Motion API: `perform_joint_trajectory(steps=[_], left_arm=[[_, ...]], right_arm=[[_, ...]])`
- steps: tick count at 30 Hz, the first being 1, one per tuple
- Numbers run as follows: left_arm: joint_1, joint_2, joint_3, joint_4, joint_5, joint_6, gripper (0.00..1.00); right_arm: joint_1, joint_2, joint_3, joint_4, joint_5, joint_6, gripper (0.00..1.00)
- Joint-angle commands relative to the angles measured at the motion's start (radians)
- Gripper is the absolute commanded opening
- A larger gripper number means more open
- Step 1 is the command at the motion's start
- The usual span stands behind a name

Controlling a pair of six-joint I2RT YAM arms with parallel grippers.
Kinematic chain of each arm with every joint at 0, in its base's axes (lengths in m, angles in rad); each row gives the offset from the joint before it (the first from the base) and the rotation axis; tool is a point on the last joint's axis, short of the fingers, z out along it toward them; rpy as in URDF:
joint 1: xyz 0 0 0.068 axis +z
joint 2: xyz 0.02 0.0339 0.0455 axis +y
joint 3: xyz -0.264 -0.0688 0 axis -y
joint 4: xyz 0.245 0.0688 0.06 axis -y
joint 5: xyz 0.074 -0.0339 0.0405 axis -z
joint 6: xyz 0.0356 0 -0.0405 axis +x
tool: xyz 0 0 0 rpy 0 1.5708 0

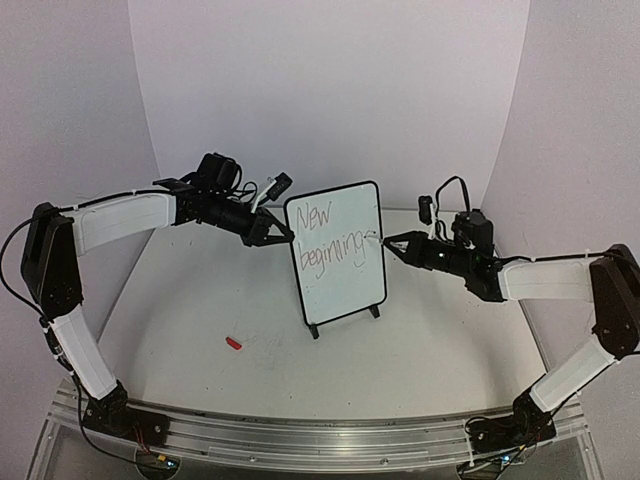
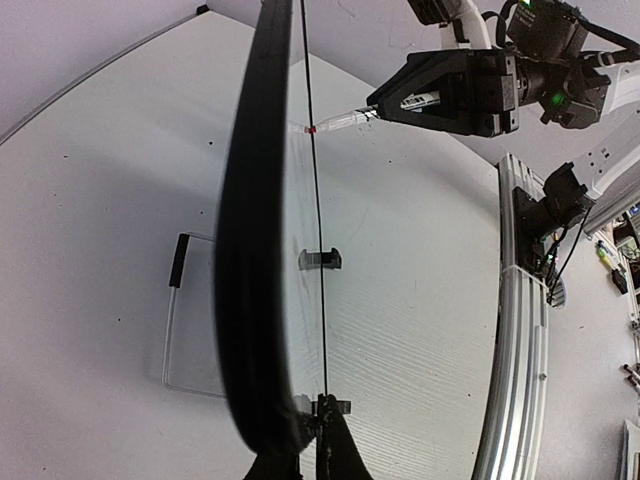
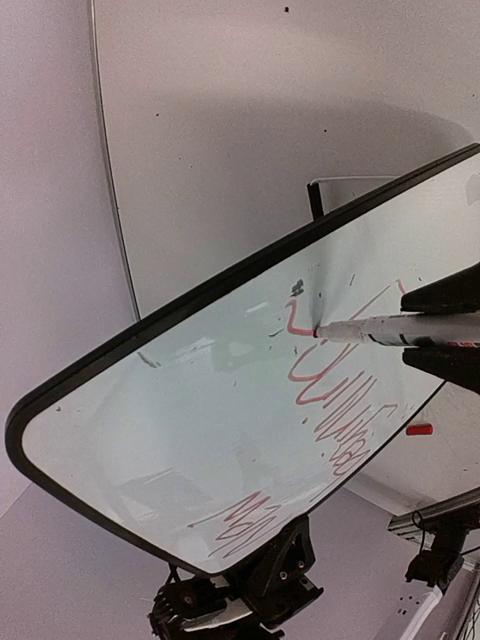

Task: Write a sentence on the whiteboard

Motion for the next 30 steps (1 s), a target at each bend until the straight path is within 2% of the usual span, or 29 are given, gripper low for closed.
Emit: perform_joint_trajectory(steps=[1,11,26,30], left_arm=[[-0.024,0.011,-0.005,-0.105,-0.013,0.041,0.0],[-0.025,0.011,-0.005,-0.105,-0.013,0.041,0.0],[-0.025,0.012,-0.005,-0.105,-0.012,0.041,0.0],[-0.025,0.011,-0.005,-0.105,-0.012,0.041,0.0]], right_arm=[[-0.006,-0.008,-0.022,0.02,0.044,-0.004,0.0],[-0.006,-0.056,-0.044,0.003,0.131,-0.005,0.0],[-0.005,-0.074,-0.085,-0.062,0.144,-0.021,0.0],[-0.005,-0.053,-0.062,-0.065,0.091,-0.031,0.0]])
